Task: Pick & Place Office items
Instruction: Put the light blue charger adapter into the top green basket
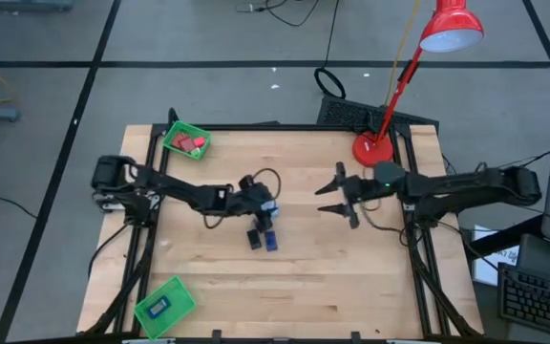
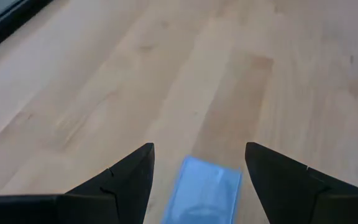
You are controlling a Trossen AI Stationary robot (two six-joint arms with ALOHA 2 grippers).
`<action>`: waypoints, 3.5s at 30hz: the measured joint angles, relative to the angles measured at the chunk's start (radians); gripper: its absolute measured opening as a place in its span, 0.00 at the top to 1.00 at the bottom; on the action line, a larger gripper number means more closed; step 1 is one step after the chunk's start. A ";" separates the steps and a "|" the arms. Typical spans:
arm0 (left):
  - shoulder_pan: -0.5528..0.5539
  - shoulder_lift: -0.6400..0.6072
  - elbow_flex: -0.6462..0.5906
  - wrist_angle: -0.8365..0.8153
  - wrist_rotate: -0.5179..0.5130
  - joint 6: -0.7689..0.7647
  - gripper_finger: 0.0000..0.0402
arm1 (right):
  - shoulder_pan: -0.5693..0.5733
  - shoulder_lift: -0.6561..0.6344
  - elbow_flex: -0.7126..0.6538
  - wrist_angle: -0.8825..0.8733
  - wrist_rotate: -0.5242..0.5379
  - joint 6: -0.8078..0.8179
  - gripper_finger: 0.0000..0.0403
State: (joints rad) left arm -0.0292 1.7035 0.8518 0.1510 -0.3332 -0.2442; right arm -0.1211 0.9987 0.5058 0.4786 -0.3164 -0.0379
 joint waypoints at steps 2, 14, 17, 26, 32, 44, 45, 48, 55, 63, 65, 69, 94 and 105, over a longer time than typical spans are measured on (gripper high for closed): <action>0.001 0.029 0.017 -0.001 0.040 0.046 0.36 | 0.000 -0.032 -0.038 0.061 0.002 0.000 0.49; 0.014 0.062 0.031 -0.096 0.136 0.167 0.36 | -0.004 -0.060 -0.111 0.147 0.005 0.004 0.50; 0.020 0.063 0.026 -0.112 0.107 0.164 0.36 | -0.004 -0.057 -0.110 0.138 0.005 0.005 0.51; 0.030 0.078 0.025 -0.119 0.098 0.133 0.36 | -0.004 -0.054 -0.110 0.140 0.005 0.005 0.51; 0.031 0.148 0.025 -0.072 0.156 0.131 0.37 | -0.004 -0.054 -0.110 0.142 0.005 0.005 0.51; 0.033 0.154 0.025 -0.029 0.153 0.146 0.36 | -0.004 -0.054 -0.110 0.138 0.005 0.002 0.51; 0.033 0.154 0.024 -0.028 0.151 0.146 0.36 | -0.004 -0.054 -0.110 0.138 0.005 0.002 0.51; 0.033 0.154 0.024 -0.025 0.150 0.164 0.36 | -0.004 -0.054 -0.110 0.138 0.005 0.001 0.51; 0.033 0.154 0.024 -0.026 0.150 0.160 0.37 | -0.004 -0.054 -0.110 0.130 0.005 0.000 0.51; 0.033 0.154 0.024 -0.026 0.150 0.158 0.37 | -0.004 -0.054 -0.109 0.130 0.005 0.000 0.51; 0.032 0.154 0.024 -0.026 0.149 0.158 0.40 | -0.004 -0.054 -0.109 0.130 0.005 0.000 0.51; 0.032 0.154 0.024 -0.023 0.149 0.157 0.47 | -0.004 -0.054 -0.109 0.130 0.005 0.000 0.51; 0.032 -0.056 0.035 -0.028 0.014 0.127 0.42 | -0.004 -0.054 -0.109 0.122 0.007 -0.002 0.51; 0.043 -0.234 0.036 -0.100 -0.096 0.044 0.47 | -0.004 -0.054 -0.109 0.122 0.007 0.026 0.51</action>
State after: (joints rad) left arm 0.0136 1.4694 0.8875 0.0514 -0.4297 -0.2004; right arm -0.1253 0.9449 0.3969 0.6008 -0.3092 -0.0116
